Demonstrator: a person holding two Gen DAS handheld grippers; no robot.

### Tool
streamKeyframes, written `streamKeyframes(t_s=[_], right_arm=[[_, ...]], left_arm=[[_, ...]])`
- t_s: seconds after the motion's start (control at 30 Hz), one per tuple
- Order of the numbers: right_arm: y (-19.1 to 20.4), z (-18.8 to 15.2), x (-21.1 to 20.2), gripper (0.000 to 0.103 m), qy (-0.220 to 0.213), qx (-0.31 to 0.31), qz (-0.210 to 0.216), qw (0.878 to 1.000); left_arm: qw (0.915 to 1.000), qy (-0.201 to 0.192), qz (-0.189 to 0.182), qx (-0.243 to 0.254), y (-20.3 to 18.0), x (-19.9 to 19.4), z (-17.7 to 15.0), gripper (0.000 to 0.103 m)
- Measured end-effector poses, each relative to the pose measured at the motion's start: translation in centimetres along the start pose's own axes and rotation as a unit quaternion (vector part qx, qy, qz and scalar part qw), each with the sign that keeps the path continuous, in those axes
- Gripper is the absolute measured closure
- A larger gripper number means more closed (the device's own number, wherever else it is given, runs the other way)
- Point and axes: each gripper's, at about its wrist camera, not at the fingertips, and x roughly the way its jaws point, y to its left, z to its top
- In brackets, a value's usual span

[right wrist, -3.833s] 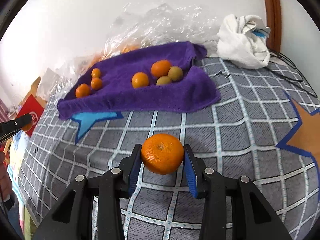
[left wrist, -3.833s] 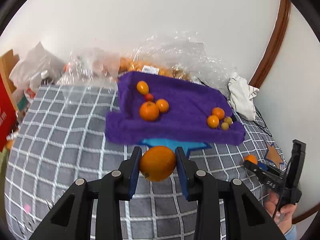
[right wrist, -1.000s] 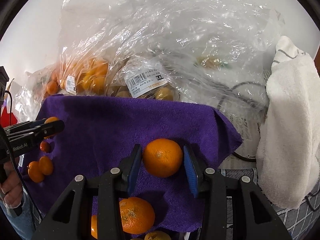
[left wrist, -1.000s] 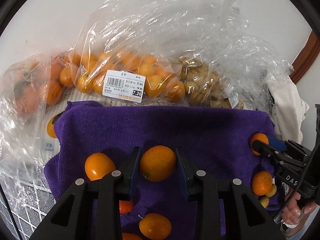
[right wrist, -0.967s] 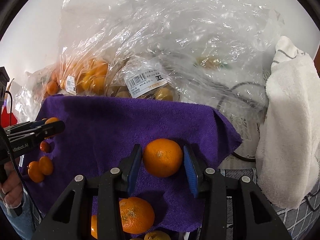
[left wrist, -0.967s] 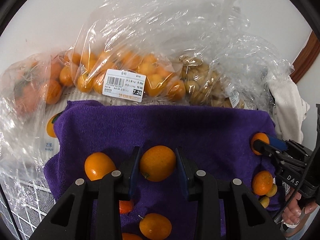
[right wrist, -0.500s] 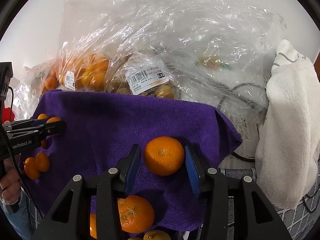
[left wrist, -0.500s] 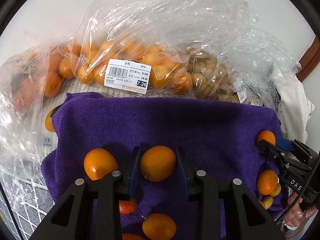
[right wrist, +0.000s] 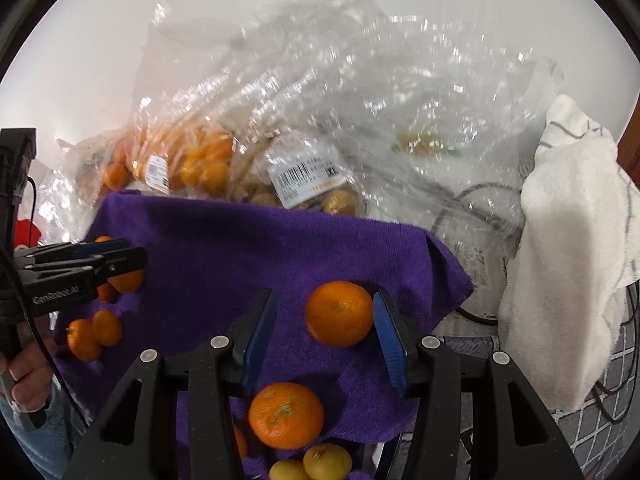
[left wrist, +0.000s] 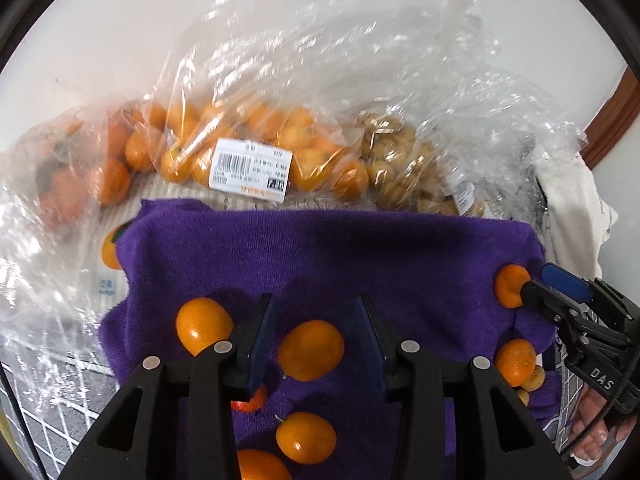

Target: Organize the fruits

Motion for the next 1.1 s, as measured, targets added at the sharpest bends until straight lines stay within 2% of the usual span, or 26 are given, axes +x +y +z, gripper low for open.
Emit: streamKeyframes(t_s=[0.13, 0.3, 0.4, 0.43, 0.47, 0.6, 0.73, 0.9, 0.93, 0.97, 1.03, 1.1], right_arm=[[1.1, 0.5, -3.0, 0.044, -0.025, -0.004, 0.006, 1.000], [2.9, 0.9, -7.6, 0.043, -0.048, -0.003, -0.041, 0.998], [3.0, 0.2, -9.8, 0.043, -0.049, 0.033, 0.001, 0.998], [3.2, -0.2, -10.7, 0.043, -0.048, 0.040, 0.007, 0.998], [3.7, -0.7, -11.8, 0.043, -0.049, 0.043, -0.007, 0.998], [5.5, -3.6, -16.2, 0.040, -0.077, 0.032, -0.036, 0.996], [7.0, -7.2, -19.5, 0.036, -0.094, 0.036, -0.053, 0.994], [7.9, -11.4, -22.5, 0.036, -0.099, 0.042, -0.043, 0.993], [8.1, -12.4, -23.3, 0.032, -0.102, 0.042, -0.050, 0.993], [8.4, -13.4, -24.0, 0.022, -0.111, 0.039, -0.054, 0.992], [9.0, -15.0, -25.0, 0.013, -0.126, 0.031, -0.058, 0.990], [9.2, -16.6, -26.0, 0.012, -0.135, 0.025, -0.059, 0.989]], left_arm=[[0.9996, -0.025, 0.010, 0.006, 0.2, -2.5, 0.3, 0.064], [0.9980, -0.055, 0.026, 0.018, 0.0, -6.4, 0.2, 0.064], [0.9957, -0.077, 0.042, 0.031, -0.7, -8.9, -0.1, 0.056], [0.9946, -0.087, 0.046, 0.033, -0.8, -10.0, -0.5, 0.053], [0.9945, -0.090, 0.044, 0.031, -0.8, -10.7, -0.8, 0.052], [0.9957, -0.086, 0.013, 0.034, -1.1, -13.7, -4.0, 0.051], [0.9930, -0.105, 0.019, 0.050, -1.5, -16.8, -7.7, 0.043], [0.9896, -0.134, 0.034, 0.041, -0.9, -20.5, -12.2, 0.037], [0.9890, -0.139, 0.033, 0.037, -0.6, -21.3, -13.2, 0.036], [0.9887, -0.142, 0.031, 0.036, -0.5, -21.9, -14.0, 0.032], [0.9874, -0.150, 0.033, 0.037, -0.4, -23.2, -15.9, 0.028], [0.9855, -0.159, 0.042, 0.041, -0.4, -24.1, -17.5, 0.026]])
